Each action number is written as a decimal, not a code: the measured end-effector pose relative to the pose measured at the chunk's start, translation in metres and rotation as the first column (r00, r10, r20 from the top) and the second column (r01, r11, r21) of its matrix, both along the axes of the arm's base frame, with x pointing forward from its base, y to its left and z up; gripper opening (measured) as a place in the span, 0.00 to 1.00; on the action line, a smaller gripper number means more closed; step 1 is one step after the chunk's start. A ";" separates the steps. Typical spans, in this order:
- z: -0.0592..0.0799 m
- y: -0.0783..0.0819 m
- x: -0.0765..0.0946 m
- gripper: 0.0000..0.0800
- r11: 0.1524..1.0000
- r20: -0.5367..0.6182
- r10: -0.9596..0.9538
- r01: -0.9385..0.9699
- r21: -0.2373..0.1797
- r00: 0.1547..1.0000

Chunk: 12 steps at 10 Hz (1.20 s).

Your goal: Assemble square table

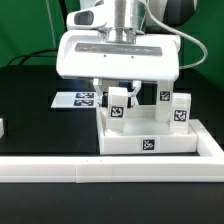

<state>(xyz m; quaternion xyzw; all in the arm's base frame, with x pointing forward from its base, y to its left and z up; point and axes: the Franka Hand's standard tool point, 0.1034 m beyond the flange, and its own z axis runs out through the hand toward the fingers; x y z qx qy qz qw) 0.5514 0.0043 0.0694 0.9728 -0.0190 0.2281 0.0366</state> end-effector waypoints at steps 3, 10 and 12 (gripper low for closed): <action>-0.001 -0.007 0.002 0.36 1.000 0.054 -0.004 0.006 -0.030 0.999; -0.004 -0.006 0.002 0.66 1.000 0.042 -0.012 0.013 -0.024 0.999; -0.004 -0.006 0.001 0.80 1.000 0.041 -0.012 0.013 -0.024 0.999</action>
Offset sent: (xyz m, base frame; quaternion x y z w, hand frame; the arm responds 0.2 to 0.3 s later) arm -0.0090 0.0045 -0.0170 0.0076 0.0241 0.0164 0.9995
